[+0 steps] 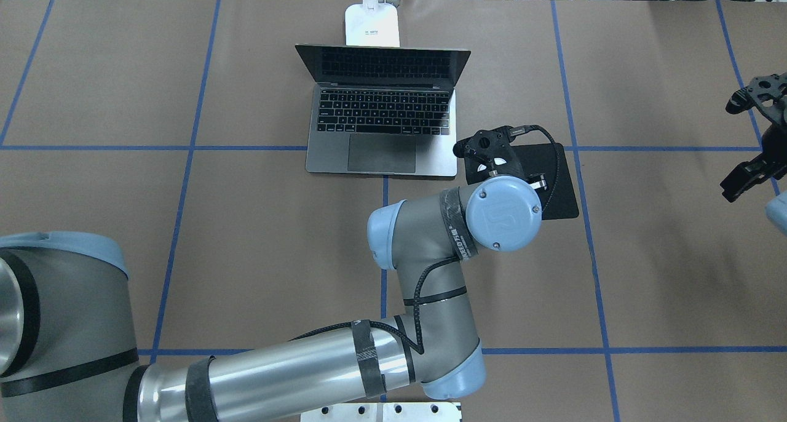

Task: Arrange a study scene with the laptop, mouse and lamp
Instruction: 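Carry the white mouse with the left gripper toward the mouse pad, then set the mouse on the mouse pad and open the left gripper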

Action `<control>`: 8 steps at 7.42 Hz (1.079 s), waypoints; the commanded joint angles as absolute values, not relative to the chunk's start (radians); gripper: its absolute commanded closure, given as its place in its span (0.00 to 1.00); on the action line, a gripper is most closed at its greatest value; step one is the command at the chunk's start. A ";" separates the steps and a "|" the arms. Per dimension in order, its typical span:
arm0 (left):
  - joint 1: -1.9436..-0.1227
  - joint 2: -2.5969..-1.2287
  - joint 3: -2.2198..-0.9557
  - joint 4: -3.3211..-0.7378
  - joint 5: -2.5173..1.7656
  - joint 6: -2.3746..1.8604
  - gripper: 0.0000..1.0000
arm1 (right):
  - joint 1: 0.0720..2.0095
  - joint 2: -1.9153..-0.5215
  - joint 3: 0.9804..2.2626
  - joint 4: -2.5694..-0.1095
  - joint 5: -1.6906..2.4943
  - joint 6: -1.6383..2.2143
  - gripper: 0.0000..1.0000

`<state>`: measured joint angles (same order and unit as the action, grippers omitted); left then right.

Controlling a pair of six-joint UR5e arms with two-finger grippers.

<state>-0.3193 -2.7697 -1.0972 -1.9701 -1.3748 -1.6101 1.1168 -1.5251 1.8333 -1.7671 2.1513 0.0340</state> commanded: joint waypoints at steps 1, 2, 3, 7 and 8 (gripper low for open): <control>-0.310 -2.803 -1.054 -1.988 -1.339 -1.611 0.59 | 1.117 -1.526 1.838 -1.769 2.154 0.035 0.00; -0.310 -2.804 -1.052 -1.990 -1.318 -1.609 0.33 | 1.117 -1.526 1.841 -1.769 2.155 0.035 0.00; -0.310 -2.804 -1.054 -1.994 -1.318 -1.609 0.25 | 1.118 -1.526 1.848 -1.769 2.157 0.037 0.00; -0.314 -2.807 -1.061 -1.996 -1.318 -1.605 0.21 | 1.118 -1.523 1.855 -1.769 2.207 0.048 0.00; -0.324 -2.794 -1.103 -1.990 -1.330 -1.594 0.21 | 1.118 -1.519 1.852 -1.769 2.209 0.048 0.00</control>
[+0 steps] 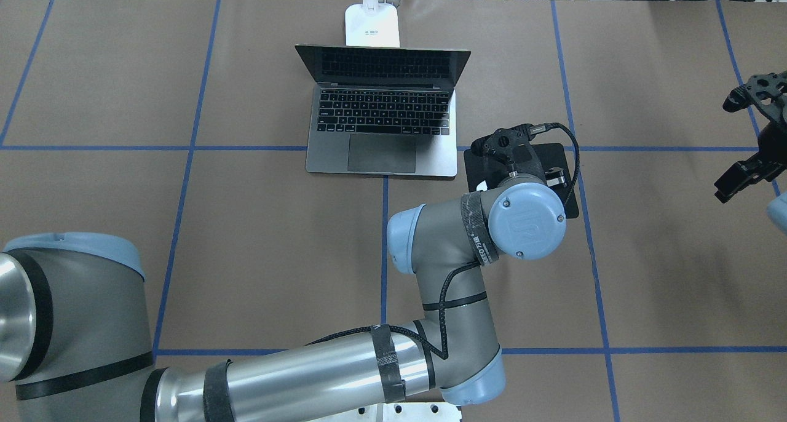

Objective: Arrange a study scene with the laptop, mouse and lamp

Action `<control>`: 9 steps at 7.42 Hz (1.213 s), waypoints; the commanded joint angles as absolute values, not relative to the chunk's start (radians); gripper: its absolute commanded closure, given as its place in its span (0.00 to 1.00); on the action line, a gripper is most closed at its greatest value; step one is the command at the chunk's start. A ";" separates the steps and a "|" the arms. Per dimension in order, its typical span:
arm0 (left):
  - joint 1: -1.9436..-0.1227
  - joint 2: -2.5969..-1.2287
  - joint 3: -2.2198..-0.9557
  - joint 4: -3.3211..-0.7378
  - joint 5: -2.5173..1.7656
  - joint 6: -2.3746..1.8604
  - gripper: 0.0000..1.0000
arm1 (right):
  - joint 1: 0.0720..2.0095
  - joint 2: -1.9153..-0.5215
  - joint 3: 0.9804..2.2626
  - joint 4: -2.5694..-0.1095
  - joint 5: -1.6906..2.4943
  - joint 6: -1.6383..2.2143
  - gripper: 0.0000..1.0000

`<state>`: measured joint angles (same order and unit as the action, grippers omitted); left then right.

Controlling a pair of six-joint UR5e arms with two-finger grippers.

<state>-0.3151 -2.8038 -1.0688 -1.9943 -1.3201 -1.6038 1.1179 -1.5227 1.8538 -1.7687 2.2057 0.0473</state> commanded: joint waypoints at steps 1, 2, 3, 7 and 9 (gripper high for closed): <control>-0.331 -2.693 -1.230 -1.968 -1.383 -1.563 0.21 | 1.118 -1.517 1.847 -1.770 2.207 0.048 0.00; -0.340 -2.537 -1.402 -1.938 -1.431 -1.556 0.21 | 1.120 -1.517 1.842 -1.770 2.204 0.052 0.00; -0.357 -2.417 -1.566 -1.878 -1.483 -1.496 0.20 | 1.130 -1.516 1.842 -1.770 2.204 0.063 0.00; -0.553 -2.211 -1.813 -1.639 -1.730 -1.277 0.20 | 1.195 -1.520 1.841 -1.776 2.204 0.075 0.00; -0.712 -2.157 -1.813 -1.556 -1.878 -1.096 0.19 | 1.212 -1.522 1.832 -1.775 2.201 0.078 0.00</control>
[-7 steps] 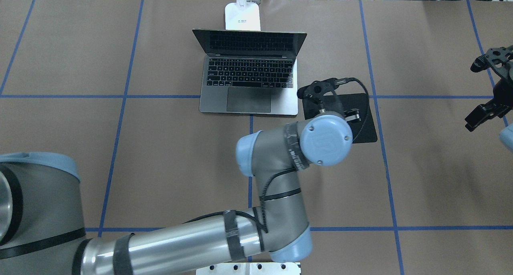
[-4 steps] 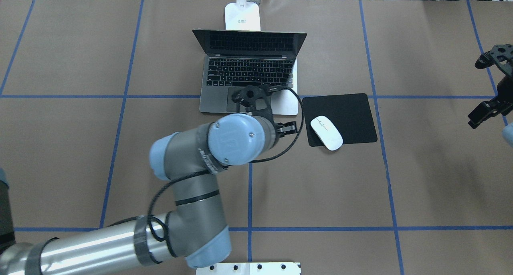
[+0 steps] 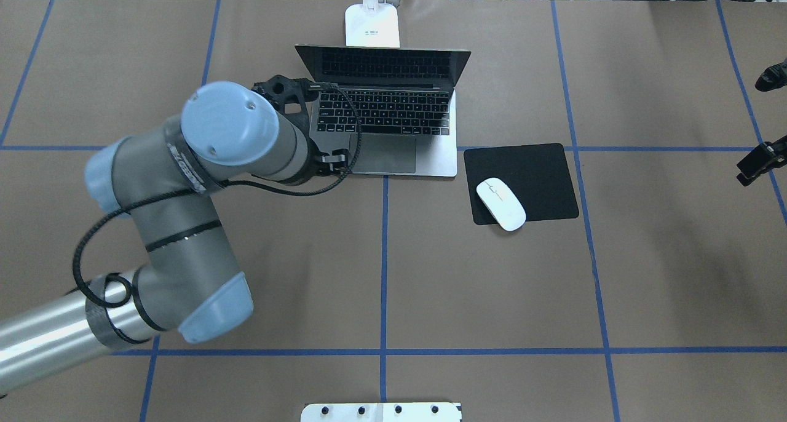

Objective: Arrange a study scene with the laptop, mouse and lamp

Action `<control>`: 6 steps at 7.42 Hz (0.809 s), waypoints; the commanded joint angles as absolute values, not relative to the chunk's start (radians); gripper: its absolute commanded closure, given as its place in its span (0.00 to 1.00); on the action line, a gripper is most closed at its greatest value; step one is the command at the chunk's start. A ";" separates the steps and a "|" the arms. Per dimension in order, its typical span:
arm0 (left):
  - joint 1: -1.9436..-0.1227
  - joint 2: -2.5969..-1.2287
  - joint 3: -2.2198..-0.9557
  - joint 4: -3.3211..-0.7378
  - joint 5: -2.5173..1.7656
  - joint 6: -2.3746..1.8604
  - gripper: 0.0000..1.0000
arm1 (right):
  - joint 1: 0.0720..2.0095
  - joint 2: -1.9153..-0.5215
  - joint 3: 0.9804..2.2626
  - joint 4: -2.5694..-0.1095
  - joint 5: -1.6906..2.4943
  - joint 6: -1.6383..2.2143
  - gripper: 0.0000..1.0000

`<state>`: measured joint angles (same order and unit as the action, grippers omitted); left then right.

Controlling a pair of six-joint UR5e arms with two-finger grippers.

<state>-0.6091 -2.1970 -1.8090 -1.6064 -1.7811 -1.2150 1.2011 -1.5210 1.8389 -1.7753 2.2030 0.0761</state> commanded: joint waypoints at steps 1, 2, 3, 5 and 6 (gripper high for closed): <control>-0.783 -2.081 -1.813 -1.560 -1.941 -0.990 0.18 | 1.213 -1.522 1.832 -1.773 2.198 0.077 0.00; -0.860 -2.025 -1.807 -1.566 -1.978 -0.879 0.17 | 1.213 -1.522 1.829 -1.772 2.198 0.075 0.00; -0.914 -1.984 -1.799 -1.568 -2.030 -0.812 0.16 | 1.213 -1.520 1.827 -1.770 2.203 0.075 0.00; -1.045 -1.881 -1.795 -1.574 -2.127 -0.641 0.13 | 1.213 -1.522 1.824 -1.770 2.209 0.071 0.00; -1.107 -1.840 -1.792 -1.572 -2.175 -0.553 0.11 | 1.212 -1.520 1.804 -1.769 2.213 0.069 0.00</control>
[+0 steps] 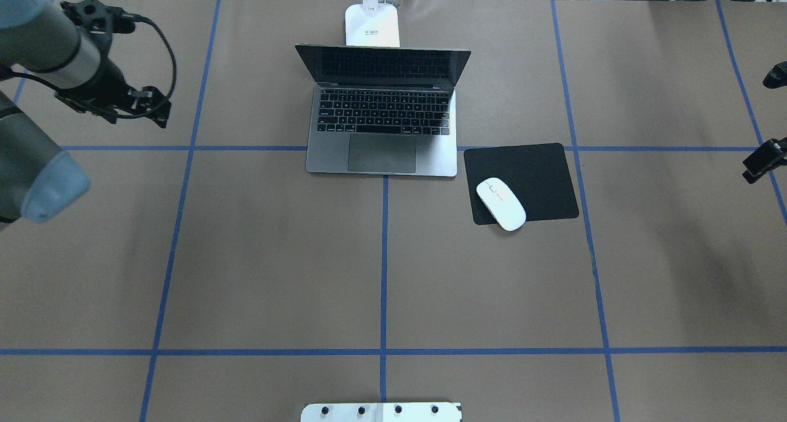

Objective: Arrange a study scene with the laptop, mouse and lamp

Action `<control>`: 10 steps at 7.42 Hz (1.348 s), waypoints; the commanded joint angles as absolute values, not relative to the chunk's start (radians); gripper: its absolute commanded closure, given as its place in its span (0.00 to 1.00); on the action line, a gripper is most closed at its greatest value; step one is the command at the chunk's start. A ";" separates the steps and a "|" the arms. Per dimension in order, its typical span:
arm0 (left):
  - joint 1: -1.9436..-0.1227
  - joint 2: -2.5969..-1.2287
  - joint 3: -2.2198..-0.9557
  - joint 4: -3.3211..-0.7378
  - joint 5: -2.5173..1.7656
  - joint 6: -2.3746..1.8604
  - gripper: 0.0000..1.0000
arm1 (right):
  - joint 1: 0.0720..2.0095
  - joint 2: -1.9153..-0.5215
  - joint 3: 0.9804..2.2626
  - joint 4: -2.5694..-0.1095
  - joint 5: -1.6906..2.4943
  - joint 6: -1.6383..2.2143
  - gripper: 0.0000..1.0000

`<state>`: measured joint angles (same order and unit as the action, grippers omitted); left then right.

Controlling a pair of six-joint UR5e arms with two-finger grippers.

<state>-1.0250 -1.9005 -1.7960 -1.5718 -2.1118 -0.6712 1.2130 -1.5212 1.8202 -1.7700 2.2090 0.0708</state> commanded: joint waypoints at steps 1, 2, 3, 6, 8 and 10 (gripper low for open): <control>-1.159 -1.806 -1.775 -1.572 -2.198 -0.470 0.01 | 1.212 -1.520 1.795 -1.769 2.221 0.066 0.00; -1.219 -1.804 -1.726 -1.572 -2.226 -0.375 0.01 | 1.212 -1.520 1.786 -1.769 2.221 0.057 0.00; -1.274 -1.790 -1.680 -1.571 -2.247 -0.276 0.01 | 1.218 -1.513 1.763 -1.769 2.221 0.037 0.00; -1.435 -1.790 -1.504 -1.572 -2.252 0.005 0.01 | 1.337 -1.465 1.607 -1.767 2.221 -0.182 0.00; -1.494 -1.790 -1.456 -1.574 -2.252 0.107 0.01 | 1.400 -1.465 1.563 -1.769 2.223 -0.276 0.00; -1.532 -1.775 -1.445 -1.574 -2.252 0.113 0.01 | 1.428 -1.470 1.505 -1.769 2.235 -0.337 0.00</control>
<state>-1.5032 -1.7854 -1.4553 -1.5736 -2.2519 0.0992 1.4082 -1.4665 1.5411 -1.7684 2.2293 -0.2924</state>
